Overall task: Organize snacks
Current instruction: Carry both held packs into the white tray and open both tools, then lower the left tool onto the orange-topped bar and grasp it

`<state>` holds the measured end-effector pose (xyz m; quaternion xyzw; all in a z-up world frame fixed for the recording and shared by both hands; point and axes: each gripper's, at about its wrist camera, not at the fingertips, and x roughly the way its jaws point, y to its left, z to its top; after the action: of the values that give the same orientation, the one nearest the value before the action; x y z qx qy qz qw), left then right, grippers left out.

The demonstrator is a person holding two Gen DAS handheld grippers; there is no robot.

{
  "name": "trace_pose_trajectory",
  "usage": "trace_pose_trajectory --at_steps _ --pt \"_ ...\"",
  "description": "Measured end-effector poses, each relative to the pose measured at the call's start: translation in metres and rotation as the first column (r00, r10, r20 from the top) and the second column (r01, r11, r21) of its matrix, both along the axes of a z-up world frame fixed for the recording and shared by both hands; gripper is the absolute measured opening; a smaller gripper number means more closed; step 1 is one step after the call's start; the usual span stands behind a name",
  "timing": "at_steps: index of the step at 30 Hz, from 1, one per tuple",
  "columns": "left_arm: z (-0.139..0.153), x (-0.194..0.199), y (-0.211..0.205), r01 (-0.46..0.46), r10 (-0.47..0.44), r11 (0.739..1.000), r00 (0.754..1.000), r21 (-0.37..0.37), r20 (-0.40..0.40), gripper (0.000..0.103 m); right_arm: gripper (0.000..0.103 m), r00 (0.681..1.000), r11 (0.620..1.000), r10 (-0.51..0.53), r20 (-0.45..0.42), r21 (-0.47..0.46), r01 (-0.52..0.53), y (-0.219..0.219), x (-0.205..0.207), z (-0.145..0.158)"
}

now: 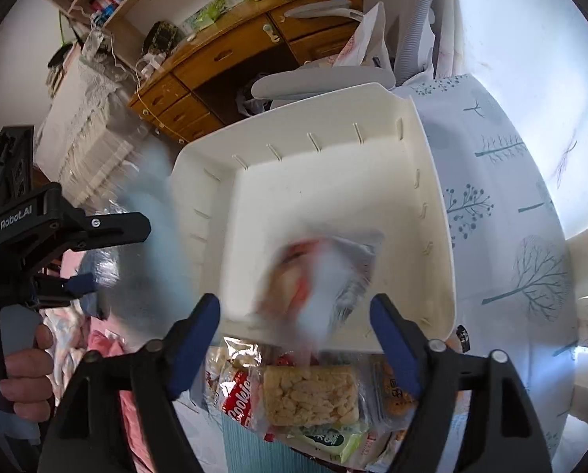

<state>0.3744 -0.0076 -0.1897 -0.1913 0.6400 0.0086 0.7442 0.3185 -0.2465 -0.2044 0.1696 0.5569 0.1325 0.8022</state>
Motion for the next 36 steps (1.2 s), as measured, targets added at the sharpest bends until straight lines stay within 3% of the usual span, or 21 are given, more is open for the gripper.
trace_pose_trajectory --at_steps 4,16,21,26,36 --pt "0.011 0.002 -0.005 0.023 -0.024 0.998 0.999 0.054 0.029 0.102 0.08 1.0 1.0 -0.009 -0.014 0.016 0.009 -0.004 0.0 -0.003" --pt "0.028 -0.032 -0.003 0.049 -0.049 0.999 0.996 -0.005 0.074 0.102 0.08 0.995 0.995 -0.092 -0.026 0.045 0.094 -0.017 -0.021 0.008" --pt "0.04 -0.059 0.008 0.071 -0.071 0.997 0.993 0.013 0.093 0.102 0.08 0.993 0.992 -0.118 -0.026 0.05 0.119 -0.013 -0.038 0.016" --pt "0.048 -0.087 0.022 0.123 -0.128 0.991 0.987 0.051 0.094 0.102 0.08 0.987 0.986 -0.163 0.002 0.038 0.163 -0.003 -0.062 0.03" --pt "0.059 -0.153 0.06 0.3 -0.299 0.954 0.946 0.017 0.126 0.102 0.08 0.953 0.953 -0.302 0.035 0.01 0.301 0.049 -0.141 0.048"
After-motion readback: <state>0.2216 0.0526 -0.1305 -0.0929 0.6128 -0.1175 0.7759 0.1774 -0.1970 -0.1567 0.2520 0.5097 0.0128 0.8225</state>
